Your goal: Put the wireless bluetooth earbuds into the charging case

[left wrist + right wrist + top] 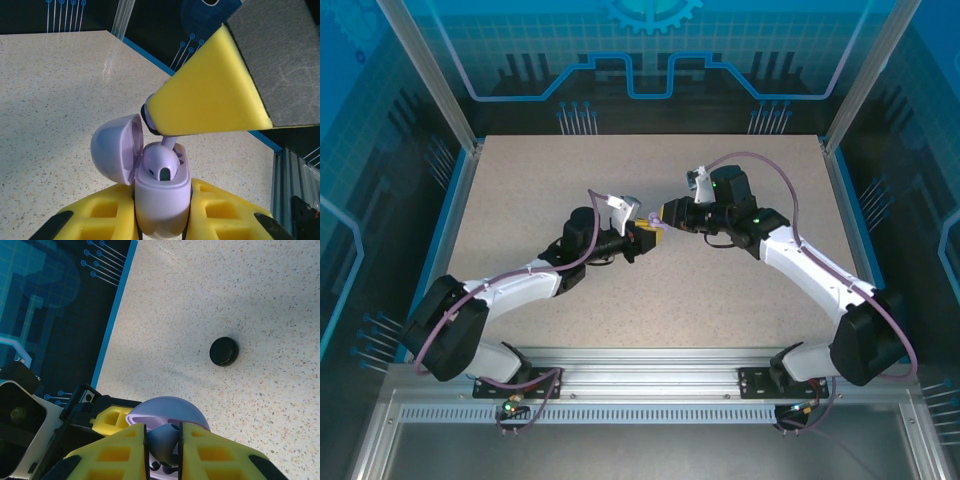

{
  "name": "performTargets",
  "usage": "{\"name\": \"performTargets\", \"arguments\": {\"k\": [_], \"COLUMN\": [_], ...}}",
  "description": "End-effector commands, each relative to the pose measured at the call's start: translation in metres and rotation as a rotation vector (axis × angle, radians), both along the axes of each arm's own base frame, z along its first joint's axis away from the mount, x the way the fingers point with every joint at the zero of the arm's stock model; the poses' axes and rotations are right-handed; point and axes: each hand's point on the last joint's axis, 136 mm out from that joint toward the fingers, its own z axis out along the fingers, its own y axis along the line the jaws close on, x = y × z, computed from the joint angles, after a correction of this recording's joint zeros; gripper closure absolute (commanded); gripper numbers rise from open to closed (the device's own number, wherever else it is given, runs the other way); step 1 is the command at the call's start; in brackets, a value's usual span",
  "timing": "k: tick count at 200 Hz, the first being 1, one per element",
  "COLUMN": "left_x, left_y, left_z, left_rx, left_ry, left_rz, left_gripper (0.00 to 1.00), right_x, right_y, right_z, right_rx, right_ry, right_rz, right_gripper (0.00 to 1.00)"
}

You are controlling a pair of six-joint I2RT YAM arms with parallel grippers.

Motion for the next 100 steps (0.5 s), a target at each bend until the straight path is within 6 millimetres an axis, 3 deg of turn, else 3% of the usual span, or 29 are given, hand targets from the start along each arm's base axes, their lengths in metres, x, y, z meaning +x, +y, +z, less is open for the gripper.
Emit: {"name": "performTargets", "arguments": {"k": [1, 100], "left_x": [0.002, 0.0], "left_y": [0.003, 0.003], "left_z": [0.021, 0.031], "left_rx": [-0.01, 0.004], "left_ry": [-0.083, -0.135], "left_rz": [0.022, 0.012], "left_gripper": [0.96, 0.96], "right_x": [-0.009, -0.011], "right_y": [0.005, 0.008], "right_z": [0.022, 0.033], "right_rx": [0.028, 0.06], "right_ry": [-0.026, -0.034], "right_rz": [0.023, 0.042], "right_gripper": [0.81, 0.81]}}
